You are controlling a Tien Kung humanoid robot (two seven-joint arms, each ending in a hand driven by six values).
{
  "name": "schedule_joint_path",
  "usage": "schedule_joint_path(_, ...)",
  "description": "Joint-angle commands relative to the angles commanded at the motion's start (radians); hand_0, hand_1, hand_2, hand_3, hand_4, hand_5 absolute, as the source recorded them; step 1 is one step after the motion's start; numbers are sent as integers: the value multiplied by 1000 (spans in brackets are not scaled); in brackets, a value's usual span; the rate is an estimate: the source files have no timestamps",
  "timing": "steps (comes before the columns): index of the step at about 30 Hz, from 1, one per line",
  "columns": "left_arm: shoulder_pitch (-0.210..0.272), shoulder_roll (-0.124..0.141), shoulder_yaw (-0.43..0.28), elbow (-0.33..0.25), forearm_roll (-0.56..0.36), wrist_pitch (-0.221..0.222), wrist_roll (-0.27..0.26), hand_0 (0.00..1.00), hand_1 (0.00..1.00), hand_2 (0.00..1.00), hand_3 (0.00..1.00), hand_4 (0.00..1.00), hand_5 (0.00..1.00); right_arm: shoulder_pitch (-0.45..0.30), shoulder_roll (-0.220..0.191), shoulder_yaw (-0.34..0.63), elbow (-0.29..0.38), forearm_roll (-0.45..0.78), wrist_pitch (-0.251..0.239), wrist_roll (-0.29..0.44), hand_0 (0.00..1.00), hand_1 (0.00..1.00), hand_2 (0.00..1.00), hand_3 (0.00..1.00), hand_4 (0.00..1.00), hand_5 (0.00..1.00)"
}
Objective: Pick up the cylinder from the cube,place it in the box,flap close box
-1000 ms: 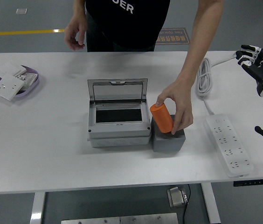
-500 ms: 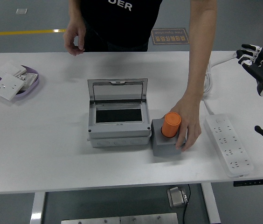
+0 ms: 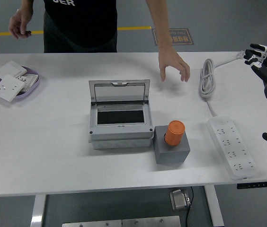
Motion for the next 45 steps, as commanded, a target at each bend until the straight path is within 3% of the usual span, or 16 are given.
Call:
schedule_joint_path(3, 4, -1, -1, 1, 0, 0, 1, 567, 614, 574, 597, 707, 208, -59, -20, -74, 75, 27, -8, 24, 658, 634, 649, 663, 741, 270)
schedule_joint_path(10, 9, -3, -1, 1, -1, 0, 1, 567, 614, 575, 597, 707, 207, -86, -24, -201, 173, -12, -35, 43, 626, 636, 650, 662, 743, 256)
schedule_joint_path(12, 8, -2, 3, 1, -4, 0, -1, 567, 614, 575, 598, 707, 206, -79, -24, -253, 183, -18, -48, 55, 568, 613, 627, 644, 752, 222)
schedule_joint_path(16, 7, -3, 6, 1, -6, 0, -3, 567, 614, 575, 598, 707, 206, -60, -18, -346, 166, -22, -66, 73, 568, 613, 627, 644, 752, 222)
schedule_joint_path(17, 7, -3, 7, 1, -7, 0, -3, 567, 614, 575, 598, 707, 206, -55, -15, -369, 158, -21, -68, 77, 596, 606, 588, 603, 714, 73)
schedule_joint_path(30, 9, -3, 15, -1, -9, -1, -7, 567, 614, 575, 598, 707, 206, -1, -10, -621, 96, -46, -70, 92, 599, 596, 578, 569, 710, 92)
schedule_joint_path(45, 5, -1, 15, -4, -6, -1, -7, 567, 614, 575, 598, 707, 208, 10, -2, -656, 63, -64, -70, 90, 594, 579, 544, 556, 708, 116)
